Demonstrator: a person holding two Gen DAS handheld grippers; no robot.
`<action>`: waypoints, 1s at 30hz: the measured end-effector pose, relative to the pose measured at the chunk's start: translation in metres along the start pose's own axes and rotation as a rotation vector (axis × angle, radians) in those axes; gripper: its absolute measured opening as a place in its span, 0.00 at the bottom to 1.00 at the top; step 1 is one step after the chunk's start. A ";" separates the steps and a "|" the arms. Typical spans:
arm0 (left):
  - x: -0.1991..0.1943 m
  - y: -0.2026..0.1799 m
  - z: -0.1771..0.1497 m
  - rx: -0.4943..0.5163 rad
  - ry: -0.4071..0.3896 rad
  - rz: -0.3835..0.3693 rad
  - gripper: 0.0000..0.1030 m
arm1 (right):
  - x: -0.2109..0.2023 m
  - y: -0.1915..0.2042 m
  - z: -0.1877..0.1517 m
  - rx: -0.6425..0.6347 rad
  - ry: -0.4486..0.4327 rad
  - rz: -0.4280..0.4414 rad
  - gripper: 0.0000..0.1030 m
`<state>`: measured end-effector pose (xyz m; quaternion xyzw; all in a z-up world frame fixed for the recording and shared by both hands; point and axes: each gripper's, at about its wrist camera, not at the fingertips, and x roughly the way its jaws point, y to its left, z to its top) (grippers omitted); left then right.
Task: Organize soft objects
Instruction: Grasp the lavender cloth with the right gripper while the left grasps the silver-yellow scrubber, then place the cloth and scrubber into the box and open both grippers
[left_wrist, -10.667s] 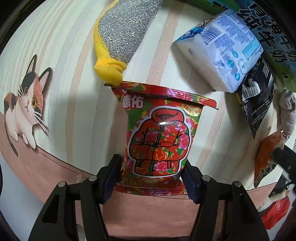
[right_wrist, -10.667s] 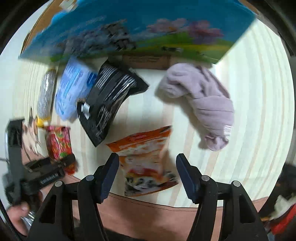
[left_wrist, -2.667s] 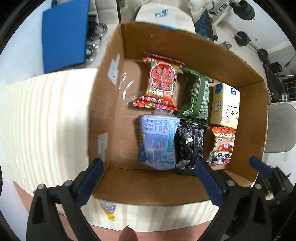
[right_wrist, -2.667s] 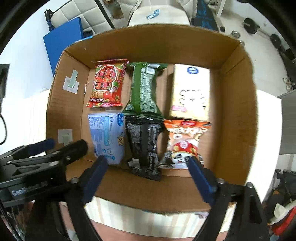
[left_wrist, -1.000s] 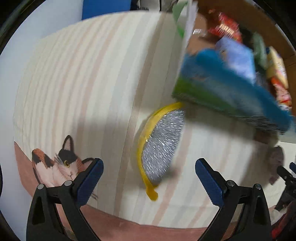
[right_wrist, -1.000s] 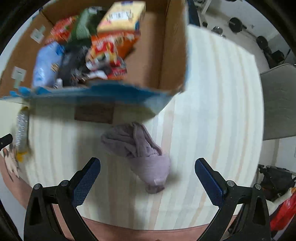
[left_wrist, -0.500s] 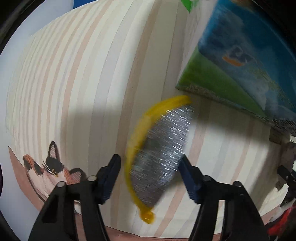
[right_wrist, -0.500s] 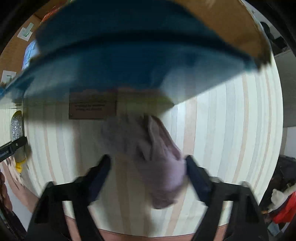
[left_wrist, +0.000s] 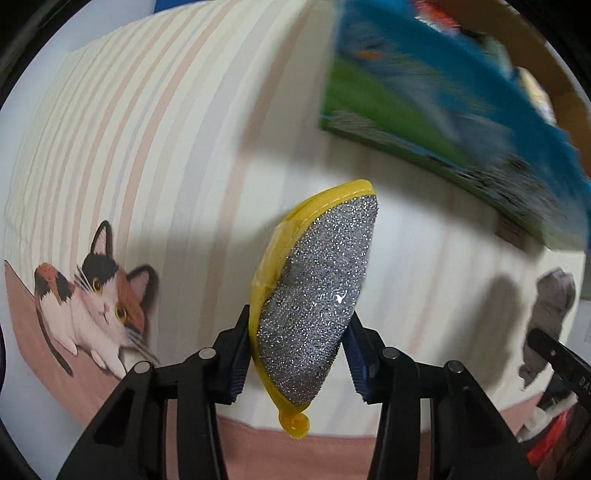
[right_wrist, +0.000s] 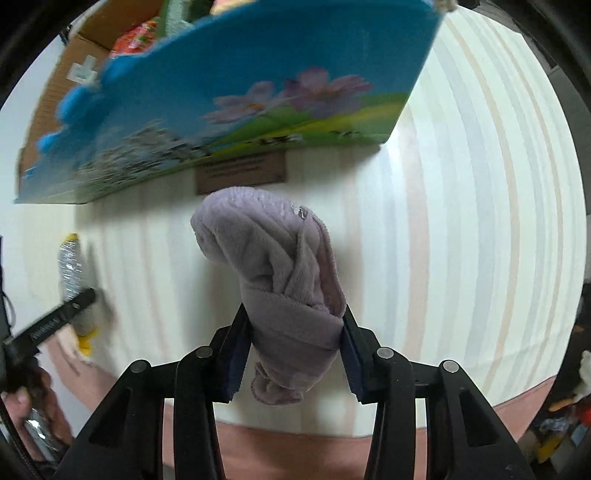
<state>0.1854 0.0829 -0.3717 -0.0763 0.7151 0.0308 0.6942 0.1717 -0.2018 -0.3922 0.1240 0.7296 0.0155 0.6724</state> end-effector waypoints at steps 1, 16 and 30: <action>-0.011 -0.005 -0.006 0.010 -0.010 -0.026 0.41 | -0.004 0.005 -0.006 0.002 -0.006 0.020 0.45; -0.157 -0.078 0.079 0.145 -0.209 -0.166 0.41 | -0.163 0.033 0.010 -0.012 -0.253 0.139 0.45; -0.084 -0.093 0.198 0.127 -0.012 0.017 0.41 | -0.137 0.022 0.164 0.142 -0.228 -0.052 0.45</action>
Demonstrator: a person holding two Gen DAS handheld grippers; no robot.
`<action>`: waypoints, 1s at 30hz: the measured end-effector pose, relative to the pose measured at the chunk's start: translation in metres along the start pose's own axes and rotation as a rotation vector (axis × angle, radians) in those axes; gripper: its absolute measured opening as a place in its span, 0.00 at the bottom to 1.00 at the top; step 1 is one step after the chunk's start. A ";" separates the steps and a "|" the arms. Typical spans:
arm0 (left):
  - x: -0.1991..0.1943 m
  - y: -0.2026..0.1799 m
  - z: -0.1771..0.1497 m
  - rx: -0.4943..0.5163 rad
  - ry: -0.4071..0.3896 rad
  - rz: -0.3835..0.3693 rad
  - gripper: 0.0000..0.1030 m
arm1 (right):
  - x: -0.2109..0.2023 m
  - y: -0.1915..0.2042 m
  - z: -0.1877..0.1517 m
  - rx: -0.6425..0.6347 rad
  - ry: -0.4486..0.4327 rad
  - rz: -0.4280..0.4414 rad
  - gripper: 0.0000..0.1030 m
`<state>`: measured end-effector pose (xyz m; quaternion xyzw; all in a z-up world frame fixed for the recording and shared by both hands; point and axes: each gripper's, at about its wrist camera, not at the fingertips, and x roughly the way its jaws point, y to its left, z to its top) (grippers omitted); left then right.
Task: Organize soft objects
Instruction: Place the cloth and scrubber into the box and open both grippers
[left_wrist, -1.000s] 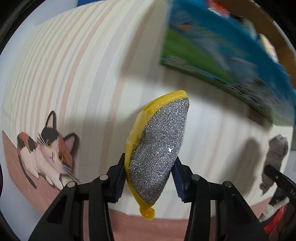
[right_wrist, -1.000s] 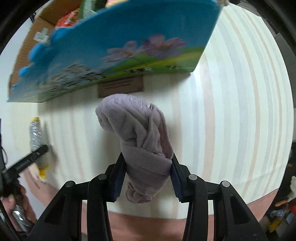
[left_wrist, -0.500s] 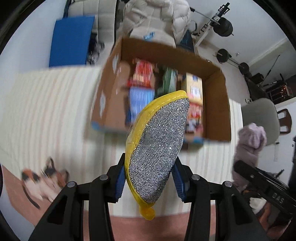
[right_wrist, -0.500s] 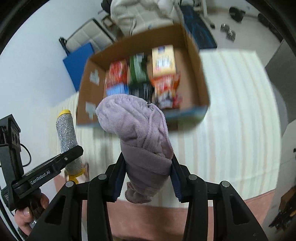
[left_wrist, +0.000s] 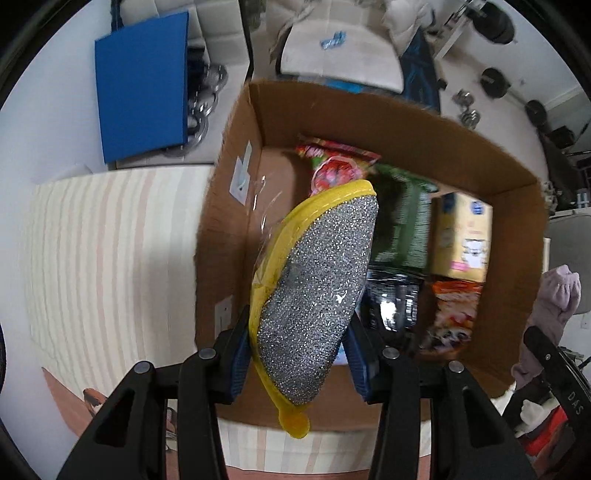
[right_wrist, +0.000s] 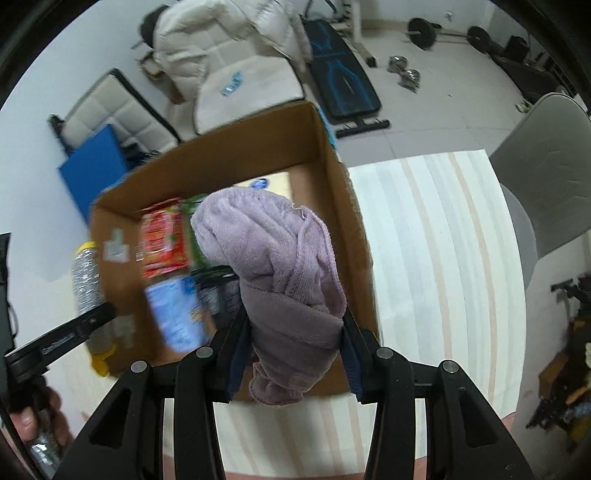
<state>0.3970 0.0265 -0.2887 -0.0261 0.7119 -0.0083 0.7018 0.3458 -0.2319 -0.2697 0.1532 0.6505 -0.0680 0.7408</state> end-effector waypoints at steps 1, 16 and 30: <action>0.006 0.000 0.002 0.001 0.014 0.009 0.41 | 0.009 0.000 0.005 0.004 0.011 -0.018 0.45; 0.042 0.017 0.009 -0.050 0.090 -0.022 0.65 | 0.052 0.005 0.018 0.003 0.079 -0.119 0.61; 0.006 0.001 -0.009 0.011 -0.026 -0.013 0.97 | 0.034 0.031 0.008 -0.131 0.057 -0.115 1.00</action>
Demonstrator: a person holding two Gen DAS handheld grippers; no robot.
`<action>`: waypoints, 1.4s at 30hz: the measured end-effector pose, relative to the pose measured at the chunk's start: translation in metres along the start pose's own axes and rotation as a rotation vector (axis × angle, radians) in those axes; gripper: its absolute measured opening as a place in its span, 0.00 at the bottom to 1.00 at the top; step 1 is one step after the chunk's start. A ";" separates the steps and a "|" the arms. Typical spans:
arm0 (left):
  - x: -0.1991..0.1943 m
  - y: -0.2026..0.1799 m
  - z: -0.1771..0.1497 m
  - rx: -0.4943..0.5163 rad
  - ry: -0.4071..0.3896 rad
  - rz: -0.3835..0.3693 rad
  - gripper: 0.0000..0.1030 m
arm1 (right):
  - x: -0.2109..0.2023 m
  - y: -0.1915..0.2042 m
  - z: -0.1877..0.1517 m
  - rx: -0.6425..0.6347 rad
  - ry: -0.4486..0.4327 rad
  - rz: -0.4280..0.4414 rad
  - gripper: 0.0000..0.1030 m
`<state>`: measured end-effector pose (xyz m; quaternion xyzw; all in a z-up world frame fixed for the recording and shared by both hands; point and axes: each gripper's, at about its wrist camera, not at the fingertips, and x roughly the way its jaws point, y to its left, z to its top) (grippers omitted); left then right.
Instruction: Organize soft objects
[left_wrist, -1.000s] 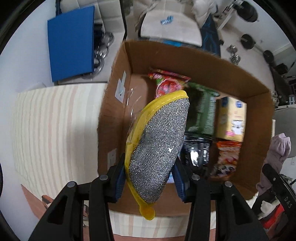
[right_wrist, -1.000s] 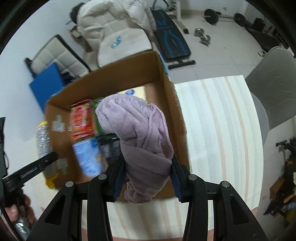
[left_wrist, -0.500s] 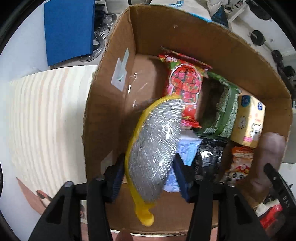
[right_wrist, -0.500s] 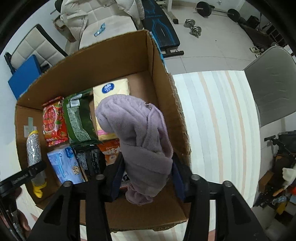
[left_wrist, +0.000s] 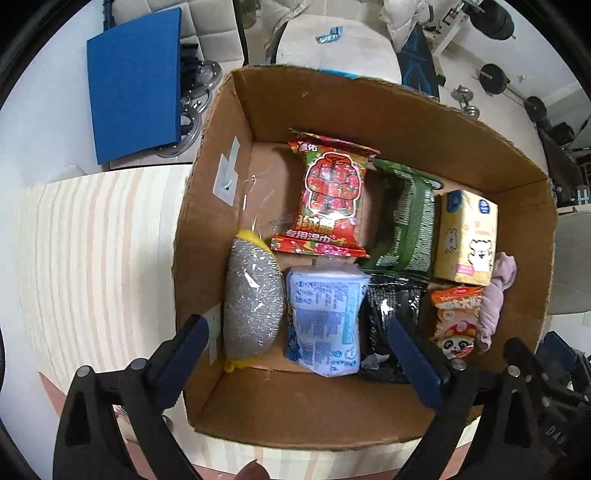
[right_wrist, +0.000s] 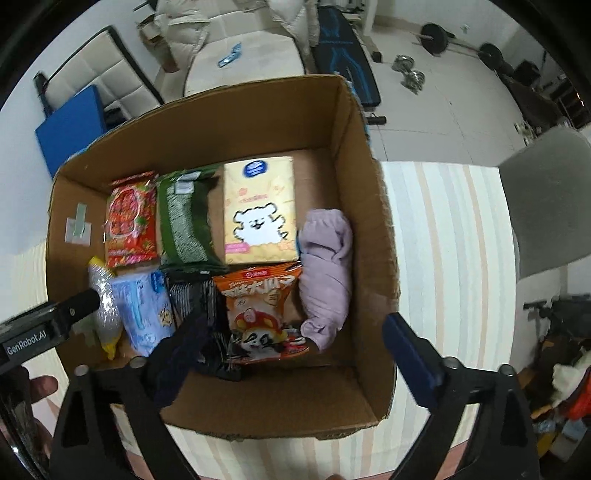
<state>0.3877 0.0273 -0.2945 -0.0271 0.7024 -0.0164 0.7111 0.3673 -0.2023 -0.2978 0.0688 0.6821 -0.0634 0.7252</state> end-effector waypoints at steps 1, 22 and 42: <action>-0.004 -0.001 -0.005 0.002 -0.019 0.000 0.97 | -0.002 0.001 -0.003 -0.013 -0.005 0.000 1.00; -0.087 -0.021 -0.093 0.057 -0.234 0.033 0.97 | -0.072 -0.009 -0.066 -0.072 -0.146 0.002 1.00; -0.225 -0.029 -0.252 0.096 -0.507 0.038 0.97 | -0.234 -0.028 -0.216 -0.101 -0.431 0.070 1.00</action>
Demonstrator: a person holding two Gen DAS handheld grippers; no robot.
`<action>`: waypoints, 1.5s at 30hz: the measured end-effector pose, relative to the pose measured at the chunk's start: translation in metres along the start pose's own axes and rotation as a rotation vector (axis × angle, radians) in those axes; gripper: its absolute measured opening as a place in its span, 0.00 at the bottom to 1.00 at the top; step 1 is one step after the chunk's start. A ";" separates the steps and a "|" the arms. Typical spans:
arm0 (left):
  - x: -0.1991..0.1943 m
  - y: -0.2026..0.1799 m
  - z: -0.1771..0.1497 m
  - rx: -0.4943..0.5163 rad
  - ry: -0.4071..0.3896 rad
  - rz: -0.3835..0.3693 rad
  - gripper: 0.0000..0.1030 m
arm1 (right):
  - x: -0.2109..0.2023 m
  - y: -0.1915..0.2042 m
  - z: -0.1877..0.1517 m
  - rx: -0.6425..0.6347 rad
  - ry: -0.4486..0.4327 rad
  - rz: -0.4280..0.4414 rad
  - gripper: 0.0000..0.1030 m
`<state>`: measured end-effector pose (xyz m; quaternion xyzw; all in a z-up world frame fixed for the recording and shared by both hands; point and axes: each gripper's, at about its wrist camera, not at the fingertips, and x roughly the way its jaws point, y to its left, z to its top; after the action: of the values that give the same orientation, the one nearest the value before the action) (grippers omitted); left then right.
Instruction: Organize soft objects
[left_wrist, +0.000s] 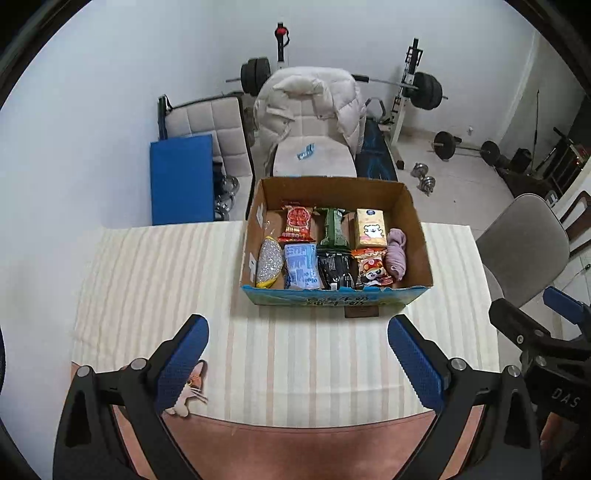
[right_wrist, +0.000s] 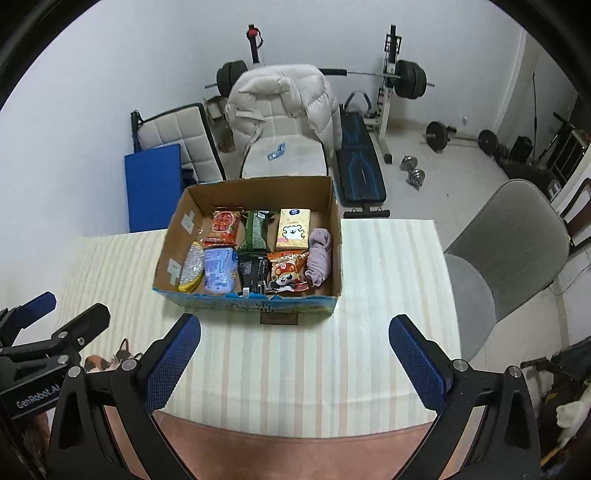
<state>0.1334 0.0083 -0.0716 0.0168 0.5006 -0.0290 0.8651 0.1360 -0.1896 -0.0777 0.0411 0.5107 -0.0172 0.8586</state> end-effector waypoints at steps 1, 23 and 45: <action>-0.008 -0.001 -0.004 0.000 -0.008 -0.001 0.97 | -0.009 -0.001 -0.004 0.000 -0.009 0.001 1.00; -0.106 -0.013 -0.046 0.017 -0.093 -0.047 0.97 | -0.146 -0.006 -0.064 -0.022 -0.115 0.020 1.00; -0.124 -0.006 -0.033 -0.007 -0.204 -0.006 0.97 | -0.184 0.003 -0.042 -0.022 -0.242 -0.031 1.00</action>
<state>0.0424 0.0082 0.0197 0.0093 0.4100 -0.0316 0.9115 0.0114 -0.1850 0.0642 0.0214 0.4039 -0.0294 0.9141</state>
